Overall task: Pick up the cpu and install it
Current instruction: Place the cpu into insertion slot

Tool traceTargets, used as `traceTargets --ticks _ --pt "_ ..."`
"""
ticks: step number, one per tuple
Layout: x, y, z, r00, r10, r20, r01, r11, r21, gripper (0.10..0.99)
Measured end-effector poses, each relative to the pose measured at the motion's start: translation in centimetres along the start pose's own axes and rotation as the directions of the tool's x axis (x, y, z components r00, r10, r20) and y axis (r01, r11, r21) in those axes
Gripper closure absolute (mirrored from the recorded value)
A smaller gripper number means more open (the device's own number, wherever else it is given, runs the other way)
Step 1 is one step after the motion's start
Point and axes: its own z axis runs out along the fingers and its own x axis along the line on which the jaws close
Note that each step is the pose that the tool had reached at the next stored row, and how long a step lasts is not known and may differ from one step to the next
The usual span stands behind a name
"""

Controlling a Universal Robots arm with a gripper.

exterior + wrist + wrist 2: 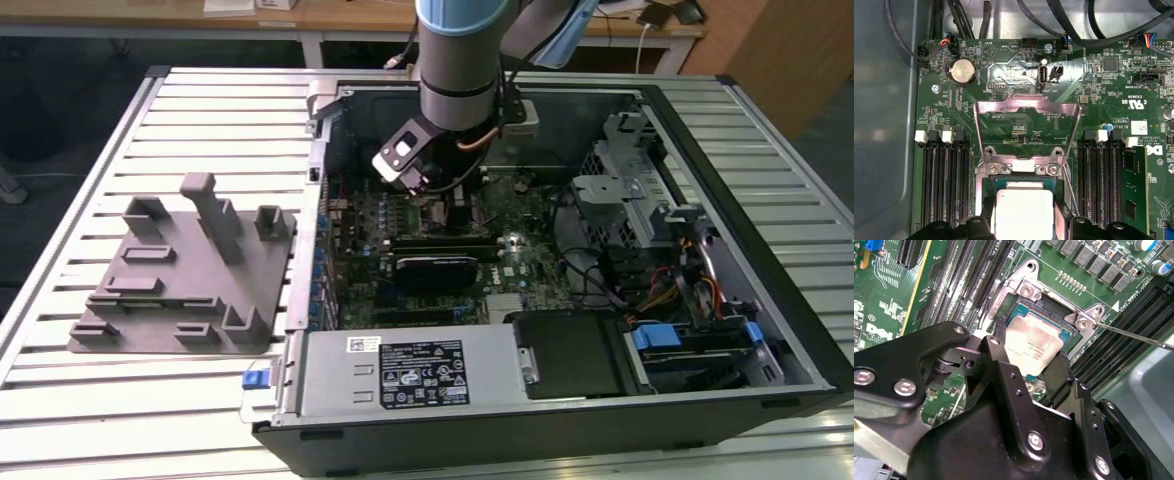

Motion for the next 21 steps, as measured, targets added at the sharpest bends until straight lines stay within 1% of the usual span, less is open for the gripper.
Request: traceTargets --ticks 7,8,12,20,21 --pt "0.01 0.00 0.06 1.0000 0.000 -0.0007 0.000 1.0000 0.000 0.537" --pt "0.01 0.00 0.06 1.0000 0.000 -0.0006 0.000 1.0000 0.000 0.475" --pt "0.00 0.00 -0.01 1.0000 0.000 -0.0001 0.000 1.0000 0.000 0.475" --pt "0.05 0.09 -1.28 1.0000 0.000 -0.0003 0.000 1.0000 0.000 0.475" --pt "0.05 0.09 -1.31 1.0000 0.000 -0.0004 0.000 1.0000 0.000 0.475"
